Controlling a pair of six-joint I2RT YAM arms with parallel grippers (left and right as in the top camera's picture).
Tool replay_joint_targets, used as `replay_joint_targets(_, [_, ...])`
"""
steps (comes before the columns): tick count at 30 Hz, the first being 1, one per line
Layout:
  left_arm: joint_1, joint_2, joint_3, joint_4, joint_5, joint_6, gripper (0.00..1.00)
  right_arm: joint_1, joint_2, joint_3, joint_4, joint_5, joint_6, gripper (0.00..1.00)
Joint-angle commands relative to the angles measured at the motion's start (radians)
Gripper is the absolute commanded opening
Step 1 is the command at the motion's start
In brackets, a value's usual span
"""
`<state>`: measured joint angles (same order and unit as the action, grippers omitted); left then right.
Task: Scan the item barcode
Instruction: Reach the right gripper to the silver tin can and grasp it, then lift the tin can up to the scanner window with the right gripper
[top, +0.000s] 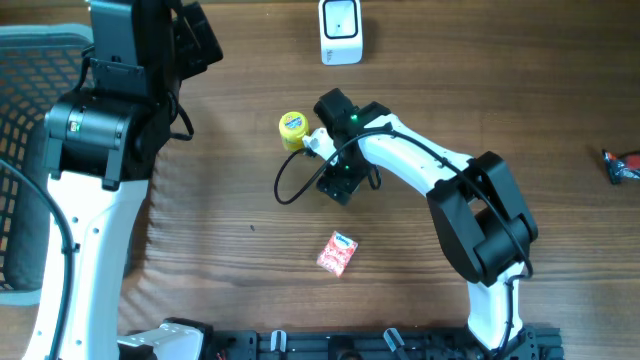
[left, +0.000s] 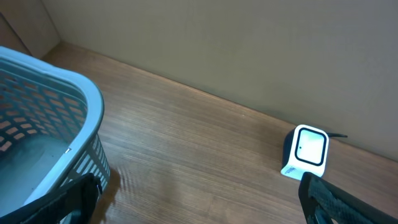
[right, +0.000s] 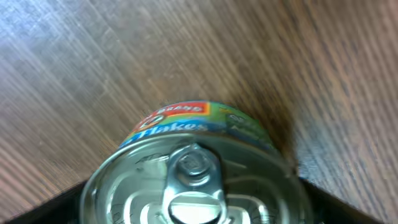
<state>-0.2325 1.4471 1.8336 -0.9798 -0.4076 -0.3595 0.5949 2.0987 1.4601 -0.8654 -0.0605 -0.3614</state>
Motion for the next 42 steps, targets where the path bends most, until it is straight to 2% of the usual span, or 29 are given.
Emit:
replay_joint_targets(1, [0.007,-0.007,-0.001,0.002,-0.021,0.013,1.00,0.003,0.039,-0.009,0.021,0.024,0.031,0.79])
replay_joint_targets(3, [0.007,-0.007,-0.001,0.002,-0.021,0.013,1.00,0.003,0.039,-0.009,0.041,0.024,0.033,0.64])
replay_joint_targets(8, [0.006,-0.007,-0.001,-0.003,-0.021,0.013,1.00,0.004,0.039,-0.009,0.057,0.024,0.149,0.57])
replay_joint_targets(12, [0.006,-0.007,-0.001,-0.006,-0.021,0.012,1.00,0.004,0.039,-0.009,0.056,0.013,0.428,0.56])
replay_joint_targets(13, [0.006,-0.007,-0.001,-0.012,-0.020,0.011,1.00,0.002,0.039,-0.009,0.050,0.013,0.615,0.56])
replay_joint_targets(17, [0.006,-0.007,-0.001,-0.026,-0.020,0.011,1.00,0.000,0.039,-0.009,0.011,-0.037,0.980,0.56])
replay_joint_targets(20, [0.006,-0.007,-0.001,-0.034,-0.020,0.011,1.00,0.000,0.039,-0.009,0.008,-0.126,1.064,0.54])
replay_joint_targets(24, [0.006,-0.007,-0.001,-0.050,-0.020,0.011,1.00,-0.005,0.039,-0.009,-0.015,-0.290,1.059,0.51])
replay_joint_targets(27, [0.006,-0.007,-0.001,-0.050,-0.020,0.011,1.00,-0.047,0.037,-0.007,-0.034,-0.459,0.988,0.44])
replay_joint_targets(29, [0.006,-0.007,-0.001,-0.050,-0.020,0.011,1.00,-0.084,0.037,-0.007,-0.082,-0.529,0.973,0.43])
replay_joint_targets(33, [0.006,-0.006,-0.001,-0.050,-0.020,0.011,1.00,-0.185,0.037,-0.007,-0.279,-0.706,0.834,0.41])
replay_joint_targets(38, [0.006,-0.004,-0.001,-0.050,-0.020,0.011,1.00,-0.215,0.037,-0.007,-0.446,-0.793,0.763,0.38])
replay_joint_targets(42, [0.006,0.005,-0.002,-0.050,-0.020,0.011,1.00,-0.215,0.037,-0.007,-0.462,-0.794,0.746,0.36])
